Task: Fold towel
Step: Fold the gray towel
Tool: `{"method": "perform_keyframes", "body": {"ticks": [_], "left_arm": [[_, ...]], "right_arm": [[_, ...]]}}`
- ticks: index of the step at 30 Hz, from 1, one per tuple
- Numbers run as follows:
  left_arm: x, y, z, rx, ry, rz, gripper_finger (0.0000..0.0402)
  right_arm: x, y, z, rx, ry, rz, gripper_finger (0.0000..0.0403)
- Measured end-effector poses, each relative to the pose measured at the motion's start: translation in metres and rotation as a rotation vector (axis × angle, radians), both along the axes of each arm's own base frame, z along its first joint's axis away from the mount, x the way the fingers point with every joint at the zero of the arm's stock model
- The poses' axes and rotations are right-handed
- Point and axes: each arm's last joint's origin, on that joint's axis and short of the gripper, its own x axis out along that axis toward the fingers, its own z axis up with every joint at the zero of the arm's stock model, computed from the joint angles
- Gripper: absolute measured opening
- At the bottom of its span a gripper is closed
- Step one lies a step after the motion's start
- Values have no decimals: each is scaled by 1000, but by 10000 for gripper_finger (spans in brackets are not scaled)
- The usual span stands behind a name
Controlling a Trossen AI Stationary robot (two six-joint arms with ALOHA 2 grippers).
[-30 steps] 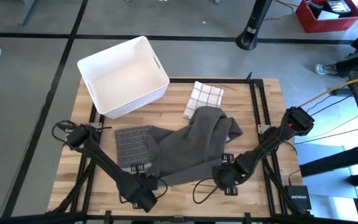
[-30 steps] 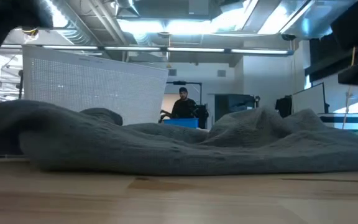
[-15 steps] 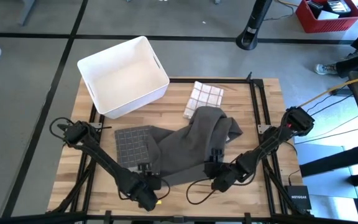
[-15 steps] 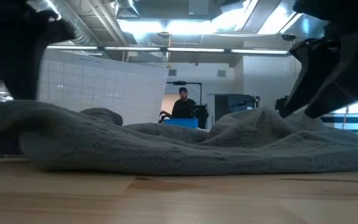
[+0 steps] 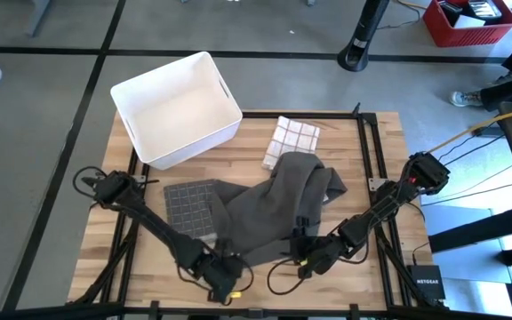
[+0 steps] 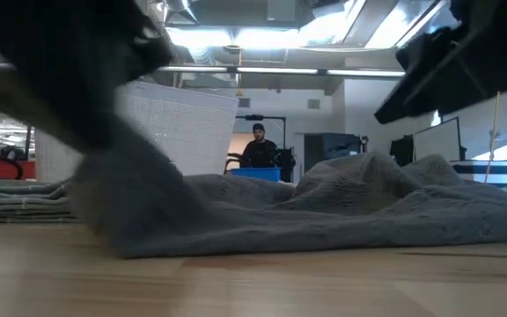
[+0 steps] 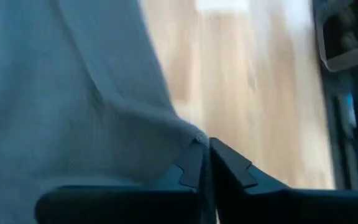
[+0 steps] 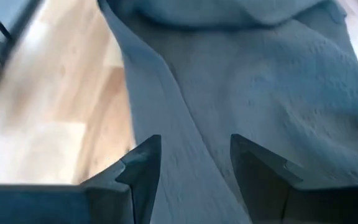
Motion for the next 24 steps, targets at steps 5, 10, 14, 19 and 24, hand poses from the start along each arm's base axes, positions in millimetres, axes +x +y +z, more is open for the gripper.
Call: {"method": "perform_keyframes", "body": {"ticks": [5,10,14,19,24], "left_arm": [[30,25,7,17,-147,15,7],[59,50,19,18,-328,0,6],[73,58,30,22,-465,-36,3],[76,60,33,16,-499,-37,7],[76,58,34,43,-522,-33,3]], "right_arm": [[5,1,5,6,-54,33,193],[7,0,6,-23,-69,54,193],[9,-2,6,-40,-68,60,193],[9,-2,6,-33,-69,55,193],[11,-3,8,10,-86,28,188]]}}
